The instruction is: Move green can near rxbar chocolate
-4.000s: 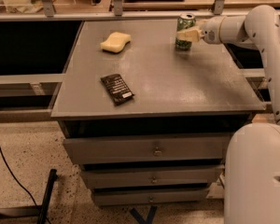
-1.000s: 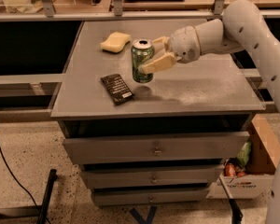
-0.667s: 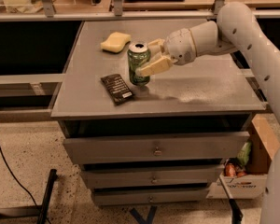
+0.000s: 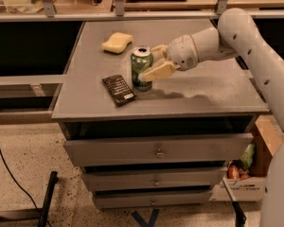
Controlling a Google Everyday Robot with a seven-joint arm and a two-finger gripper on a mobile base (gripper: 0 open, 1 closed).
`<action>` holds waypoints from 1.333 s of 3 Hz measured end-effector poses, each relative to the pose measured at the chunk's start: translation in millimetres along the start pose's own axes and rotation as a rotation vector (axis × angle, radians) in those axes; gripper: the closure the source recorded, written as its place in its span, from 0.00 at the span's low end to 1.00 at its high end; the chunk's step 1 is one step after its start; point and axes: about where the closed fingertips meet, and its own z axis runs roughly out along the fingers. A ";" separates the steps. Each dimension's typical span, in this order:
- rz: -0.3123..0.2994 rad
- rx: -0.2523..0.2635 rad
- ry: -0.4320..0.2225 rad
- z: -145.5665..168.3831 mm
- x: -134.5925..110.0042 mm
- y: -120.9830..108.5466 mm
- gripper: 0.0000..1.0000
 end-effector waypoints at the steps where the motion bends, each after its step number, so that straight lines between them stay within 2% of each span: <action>1: -0.001 0.009 0.013 -3.3 3.4 -0.3 0.00; 2: -0.003 0.050 0.052 -15.7 3.6 -5.2 0.00; 3: 0.003 0.143 0.114 -43.7 -0.1 -16.9 0.00; 4: 0.052 0.207 0.174 -75.7 0.3 -33.6 0.00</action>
Offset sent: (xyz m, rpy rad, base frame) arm 0.0133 -0.0374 0.0103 -0.0922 -0.0527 -0.1105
